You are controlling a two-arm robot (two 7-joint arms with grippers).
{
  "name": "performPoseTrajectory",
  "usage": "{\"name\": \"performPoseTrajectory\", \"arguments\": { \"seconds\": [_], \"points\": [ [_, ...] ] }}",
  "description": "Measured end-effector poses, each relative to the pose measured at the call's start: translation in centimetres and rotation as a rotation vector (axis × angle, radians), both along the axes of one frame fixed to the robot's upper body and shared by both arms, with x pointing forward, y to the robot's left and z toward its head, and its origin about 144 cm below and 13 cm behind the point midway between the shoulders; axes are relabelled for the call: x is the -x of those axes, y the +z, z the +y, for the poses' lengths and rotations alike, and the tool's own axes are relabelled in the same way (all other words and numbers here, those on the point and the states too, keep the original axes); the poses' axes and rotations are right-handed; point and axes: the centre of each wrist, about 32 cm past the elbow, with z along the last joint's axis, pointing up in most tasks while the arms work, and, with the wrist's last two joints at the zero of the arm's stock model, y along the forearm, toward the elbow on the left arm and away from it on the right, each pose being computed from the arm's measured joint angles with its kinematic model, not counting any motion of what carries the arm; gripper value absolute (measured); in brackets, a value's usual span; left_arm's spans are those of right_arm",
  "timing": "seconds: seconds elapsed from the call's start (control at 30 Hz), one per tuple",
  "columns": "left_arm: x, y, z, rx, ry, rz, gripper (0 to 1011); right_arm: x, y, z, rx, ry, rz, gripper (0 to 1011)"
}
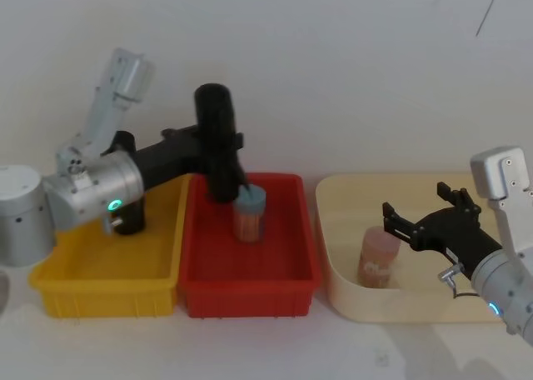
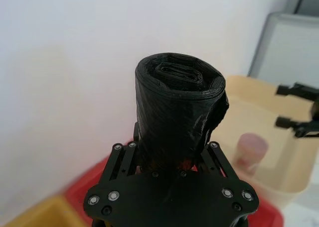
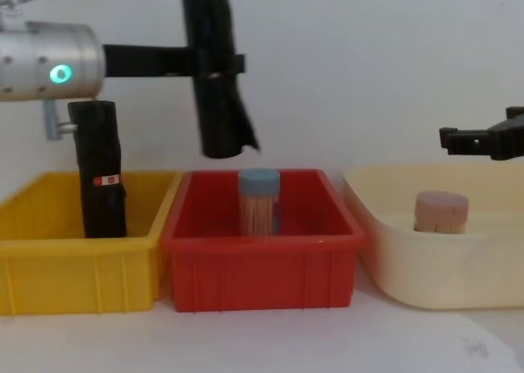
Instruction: Pick up the garbage bag with the one hand and transfer it to the other hand.
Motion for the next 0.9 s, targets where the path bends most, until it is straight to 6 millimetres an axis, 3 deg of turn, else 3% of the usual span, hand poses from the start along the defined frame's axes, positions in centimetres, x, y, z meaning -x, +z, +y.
{"name": "performPoseTrajectory", "arguments": {
  "seconds": [0.43, 0.9],
  "points": [
    [-3.7, 1.9, -5.3, 0.052, -0.187, -0.049, 442, 0.0, 0.0, 0.0, 0.0, 0.0, 0.0, 999],
    [-4.9, 2.3, -8.0, 0.007, -0.243, -0.074, 442, 0.0, 0.0, 0.0, 0.0, 0.0, 0.0, 1000]
  ]
}}
